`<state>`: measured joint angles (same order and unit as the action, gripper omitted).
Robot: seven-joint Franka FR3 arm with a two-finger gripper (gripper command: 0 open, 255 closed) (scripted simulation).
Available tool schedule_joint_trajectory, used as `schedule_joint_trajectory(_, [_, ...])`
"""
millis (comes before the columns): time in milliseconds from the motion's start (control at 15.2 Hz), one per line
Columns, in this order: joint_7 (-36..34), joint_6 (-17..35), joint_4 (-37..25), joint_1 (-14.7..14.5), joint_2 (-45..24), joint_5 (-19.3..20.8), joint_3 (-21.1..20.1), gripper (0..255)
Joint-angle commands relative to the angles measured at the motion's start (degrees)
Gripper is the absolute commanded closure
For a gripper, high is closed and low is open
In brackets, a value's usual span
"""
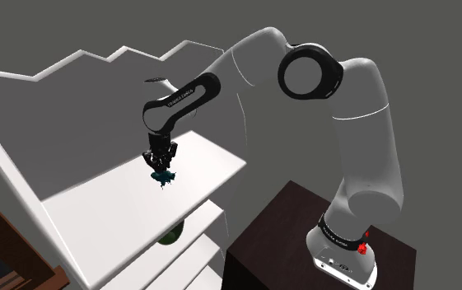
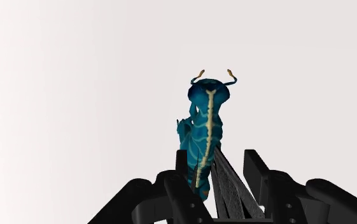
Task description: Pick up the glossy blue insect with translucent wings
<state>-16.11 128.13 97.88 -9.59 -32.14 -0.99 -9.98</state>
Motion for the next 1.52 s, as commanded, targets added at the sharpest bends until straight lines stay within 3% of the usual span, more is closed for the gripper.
schedule_joint_trajectory(0, [0.0, 0.0, 0.0, 0.0, -0.1, 0.0, 0.0, 255])
schedule_joint_trajectory(462, [0.0, 0.1, 0.0, 0.0, -0.1, 0.0, 0.0, 255])
schedule_joint_trajectory(1452, [-0.3, -8.8, -3.1, 0.4, 5.8, -0.7, -0.5, 255])
